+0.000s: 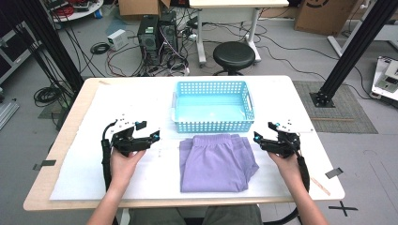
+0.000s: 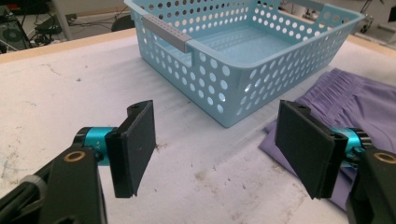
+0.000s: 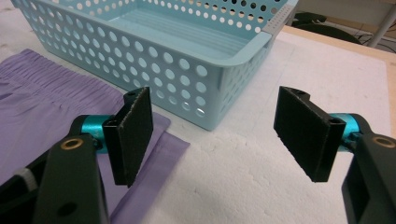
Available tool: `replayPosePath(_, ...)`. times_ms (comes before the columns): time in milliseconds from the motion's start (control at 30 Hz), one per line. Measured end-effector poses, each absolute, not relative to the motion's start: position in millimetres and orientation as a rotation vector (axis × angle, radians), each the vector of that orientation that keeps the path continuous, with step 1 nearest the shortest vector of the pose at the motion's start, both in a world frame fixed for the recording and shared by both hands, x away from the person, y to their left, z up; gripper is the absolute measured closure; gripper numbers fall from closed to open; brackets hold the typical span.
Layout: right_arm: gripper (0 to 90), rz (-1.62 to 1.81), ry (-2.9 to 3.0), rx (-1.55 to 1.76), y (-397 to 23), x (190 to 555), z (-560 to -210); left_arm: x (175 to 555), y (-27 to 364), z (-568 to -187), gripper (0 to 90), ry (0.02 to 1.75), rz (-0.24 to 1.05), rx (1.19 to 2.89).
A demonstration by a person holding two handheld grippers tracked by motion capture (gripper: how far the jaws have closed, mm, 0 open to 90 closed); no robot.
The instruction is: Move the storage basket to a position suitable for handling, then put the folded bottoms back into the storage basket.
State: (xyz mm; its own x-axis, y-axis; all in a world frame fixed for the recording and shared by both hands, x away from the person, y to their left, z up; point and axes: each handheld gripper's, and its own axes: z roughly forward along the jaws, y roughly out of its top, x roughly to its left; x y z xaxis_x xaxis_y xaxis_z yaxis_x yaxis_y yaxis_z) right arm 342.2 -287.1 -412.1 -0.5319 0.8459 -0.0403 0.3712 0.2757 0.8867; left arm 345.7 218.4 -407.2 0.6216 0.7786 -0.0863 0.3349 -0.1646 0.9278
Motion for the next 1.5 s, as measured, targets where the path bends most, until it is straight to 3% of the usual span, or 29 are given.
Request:
replayPosePath(1033,29.0,1.220,2.007,1.042,-286.3,330.0,-410.4,334.4,202.3,-410.4,28.7,0.835,0.500,1.751)
replayPosePath(1500,30.0,1.254,2.015,1.017,-288.9,306.3,-415.5,299.5,178.5,-419.6,30.4,0.797,0.436,1.792)
